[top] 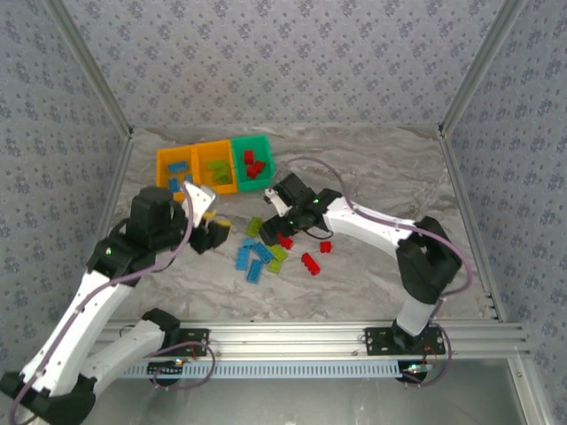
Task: Sort the legos into containers by color
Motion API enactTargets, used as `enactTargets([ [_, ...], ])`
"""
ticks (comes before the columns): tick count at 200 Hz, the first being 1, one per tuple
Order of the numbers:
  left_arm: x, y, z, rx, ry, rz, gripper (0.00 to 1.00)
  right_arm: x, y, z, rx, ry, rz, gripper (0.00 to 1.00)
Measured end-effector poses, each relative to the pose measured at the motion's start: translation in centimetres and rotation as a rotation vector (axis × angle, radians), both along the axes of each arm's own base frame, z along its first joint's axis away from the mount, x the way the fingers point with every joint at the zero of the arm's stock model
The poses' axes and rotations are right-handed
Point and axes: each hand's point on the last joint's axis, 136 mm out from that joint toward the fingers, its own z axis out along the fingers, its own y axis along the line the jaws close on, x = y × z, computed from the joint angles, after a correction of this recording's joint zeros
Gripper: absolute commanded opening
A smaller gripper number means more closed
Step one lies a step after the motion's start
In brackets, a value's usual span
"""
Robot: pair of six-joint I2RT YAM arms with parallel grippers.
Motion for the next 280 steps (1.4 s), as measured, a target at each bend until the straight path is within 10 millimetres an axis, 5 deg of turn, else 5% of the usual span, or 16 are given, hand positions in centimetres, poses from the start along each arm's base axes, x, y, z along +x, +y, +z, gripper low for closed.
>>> enactTargets([
  [45,-3.0,0.3,-6.5,0.083,0.053,-0.13,0.6,3.0,3.2,-3.7,-0.053,-0.026,0.095,0.75],
  [94,-2.8,-0.7,-6.1,0.07,0.021,-0.19,0.78,4.5,4.5,-7.4,-0.112,-0.015,0.135,0.49],
  [134,-2.6,-0.6,-5.1,0.055,-0.034,-0.19,0.81,4.9,4.5,-7.2,-0.119,-0.04,0.118,0.22],
  [168,-2.0,0.4,-3.5,0.026,-0.137,-0.129,0.82,5.2,4.0,-3.6,-0.071,-0.12,0.079,0.24],
  [227,-0.9,1.9,-2.6,0.0,-0.212,-0.046,0.82,5.7,6.1,11.4,0.445,-0.507,0.014,0.26],
  [245,-0.7,2.1,-2.8,0.003,-0.207,-0.036,0.84,6.4,7.7,12.4,0.536,-0.574,0.011,0.25],
  [280,-0.4,2.0,-3.2,0.008,-0.192,-0.037,0.91,9.5,11.6,10.6,0.577,-0.61,0.008,0.25],
])
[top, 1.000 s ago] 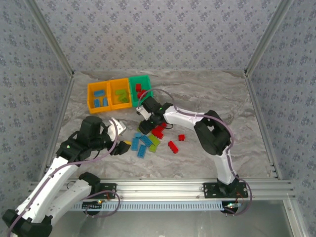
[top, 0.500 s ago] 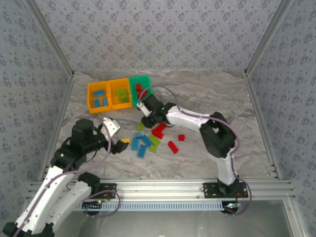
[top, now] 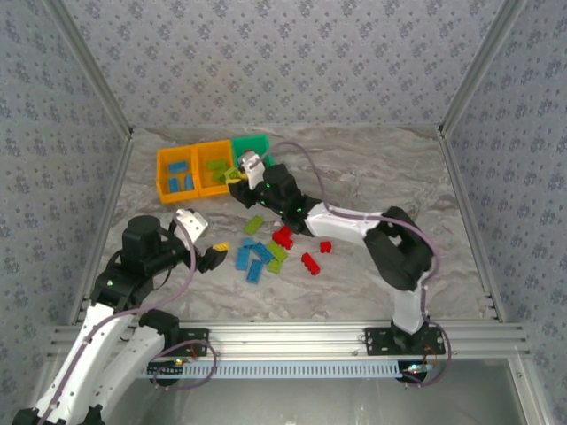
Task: Sort the legos into containers by color
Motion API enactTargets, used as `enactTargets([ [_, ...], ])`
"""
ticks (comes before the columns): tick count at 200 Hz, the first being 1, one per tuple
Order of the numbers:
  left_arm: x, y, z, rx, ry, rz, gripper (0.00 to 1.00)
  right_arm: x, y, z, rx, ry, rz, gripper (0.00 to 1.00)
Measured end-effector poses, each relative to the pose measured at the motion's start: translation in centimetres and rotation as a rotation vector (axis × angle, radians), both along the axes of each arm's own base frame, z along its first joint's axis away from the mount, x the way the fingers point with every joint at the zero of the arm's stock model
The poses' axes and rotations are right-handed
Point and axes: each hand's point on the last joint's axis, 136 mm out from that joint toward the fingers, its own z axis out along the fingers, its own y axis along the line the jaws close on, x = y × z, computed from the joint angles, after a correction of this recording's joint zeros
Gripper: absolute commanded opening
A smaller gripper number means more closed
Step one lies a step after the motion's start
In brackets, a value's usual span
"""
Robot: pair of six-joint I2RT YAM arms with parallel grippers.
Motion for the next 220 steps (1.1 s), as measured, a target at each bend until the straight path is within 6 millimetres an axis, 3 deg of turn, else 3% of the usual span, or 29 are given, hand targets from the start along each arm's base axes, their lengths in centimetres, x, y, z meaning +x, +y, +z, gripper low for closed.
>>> enactTargets([
  [32,0.2,-0.1,-0.3,0.004,0.01,-0.001,0.93,4.0,3.6,-1.8,-0.024,0.011,-0.025,0.26],
  [69,0.2,-0.1,-0.3,0.002,0.008,-0.001,0.97,8.7,5.9,-4.0,-0.084,0.022,-0.074,0.32],
  [77,0.3,-0.1,-0.3,0.002,0.009,0.0,0.97,9.6,6.1,-4.8,-0.104,0.033,-0.085,0.36],
  [100,0.3,-0.1,-0.3,0.002,0.006,0.001,0.99,11.5,6.5,-6.2,-0.162,0.064,-0.106,0.58],
  [121,0.4,0.0,-0.3,0.004,0.004,0.007,0.99,12.4,6.5,-6.2,-0.207,0.086,-0.111,0.64],
  [149,0.7,0.3,-0.3,0.007,0.003,0.035,0.99,11.9,6.1,-4.8,-0.239,0.122,-0.105,0.64],
  [177,1.3,0.6,-0.4,0.01,0.006,0.065,0.99,10.1,5.1,-4.0,-0.298,0.175,-0.081,0.65],
  [198,1.7,0.8,-0.5,0.013,0.01,0.086,0.99,7.5,3.4,-2.9,-0.354,0.198,-0.055,0.66],
  [220,1.9,0.9,-0.8,0.021,0.019,0.102,0.99,3.7,0.3,-0.6,-0.396,0.205,-0.023,0.72],
])
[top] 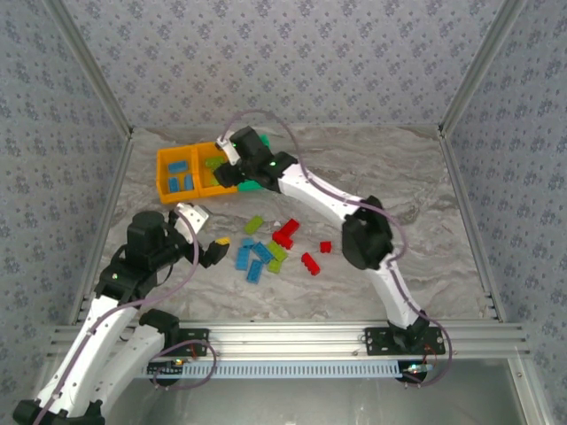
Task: Sort the legos into containers by color
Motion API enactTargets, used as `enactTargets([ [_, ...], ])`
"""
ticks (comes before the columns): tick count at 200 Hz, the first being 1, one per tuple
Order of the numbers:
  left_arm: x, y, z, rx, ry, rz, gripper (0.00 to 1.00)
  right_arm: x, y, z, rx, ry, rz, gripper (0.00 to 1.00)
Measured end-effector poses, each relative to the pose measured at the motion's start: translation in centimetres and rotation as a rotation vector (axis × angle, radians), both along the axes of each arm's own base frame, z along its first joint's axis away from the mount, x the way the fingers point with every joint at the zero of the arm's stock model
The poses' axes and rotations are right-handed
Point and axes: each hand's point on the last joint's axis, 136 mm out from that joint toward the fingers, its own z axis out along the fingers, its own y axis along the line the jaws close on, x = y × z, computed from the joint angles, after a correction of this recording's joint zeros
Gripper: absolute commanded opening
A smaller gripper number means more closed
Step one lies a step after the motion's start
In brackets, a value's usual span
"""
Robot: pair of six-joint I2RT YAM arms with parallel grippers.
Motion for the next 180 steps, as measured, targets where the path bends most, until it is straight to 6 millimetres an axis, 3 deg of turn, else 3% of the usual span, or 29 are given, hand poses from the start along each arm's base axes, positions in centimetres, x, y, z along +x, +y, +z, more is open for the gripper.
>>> enactTargets([
  [35,0.8,0.2,-1.6,0.013,0.075,0.04,0.99,-6.6,-5.4,5.3,0.013,-0.016,0.076,0.79],
  [55,1.4,0.5,-3.5,0.054,0.199,0.105,0.99,-10.4,-8.6,7.1,0.035,-0.018,0.108,0.86],
  [82,2.7,0.6,-4.2,0.094,0.341,0.249,0.98,-15.2,-12.7,6.2,0.045,0.027,0.123,1.0],
  [100,3.4,0.1,-4.3,0.046,0.399,0.35,0.95,-17.5,-15.1,4.0,0.04,0.062,0.106,1.0],
  [133,4.2,-2.7,-7.8,-0.032,0.56,0.479,0.9,-19.3,-18.0,0.5,0.013,0.124,0.043,1.0],
  [180,4.9,-4.2,-15.4,0.049,0.735,0.649,0.77,-18.6,-19.1,0.4,0.021,0.128,-0.026,1.0],
])
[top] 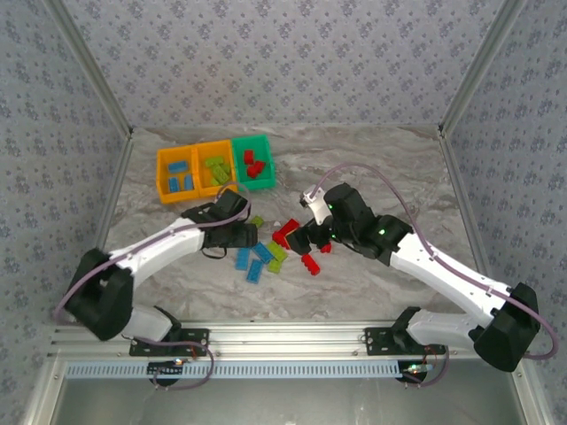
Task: Sort the legos into containers by color
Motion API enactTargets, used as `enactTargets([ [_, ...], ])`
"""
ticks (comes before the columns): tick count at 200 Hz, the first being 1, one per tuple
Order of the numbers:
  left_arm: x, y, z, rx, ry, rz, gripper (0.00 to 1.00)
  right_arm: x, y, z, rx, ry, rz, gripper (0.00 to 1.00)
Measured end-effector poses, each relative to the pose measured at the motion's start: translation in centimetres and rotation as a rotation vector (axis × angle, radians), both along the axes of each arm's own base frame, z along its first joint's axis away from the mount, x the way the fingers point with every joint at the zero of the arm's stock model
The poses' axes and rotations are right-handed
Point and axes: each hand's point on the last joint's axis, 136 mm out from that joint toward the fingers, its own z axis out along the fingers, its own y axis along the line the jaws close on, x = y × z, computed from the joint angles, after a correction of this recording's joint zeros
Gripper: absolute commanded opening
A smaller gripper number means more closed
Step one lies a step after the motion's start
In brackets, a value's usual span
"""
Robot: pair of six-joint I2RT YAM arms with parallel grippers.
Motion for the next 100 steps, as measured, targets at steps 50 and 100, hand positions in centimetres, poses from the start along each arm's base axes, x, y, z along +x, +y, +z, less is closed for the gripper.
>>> enactTargets([
  [50,1.5,-1.8,-2.7,-0.033,0.041,0.06,0.64,0.0,-0.1,-0.2,0.003,0.012,-0.015,1.0],
  [100,1.8,-2.8,-4.7,-0.035,0.077,0.055,0.51,0.0,-0.2,-0.5,0.003,0.022,-0.028,1.0],
])
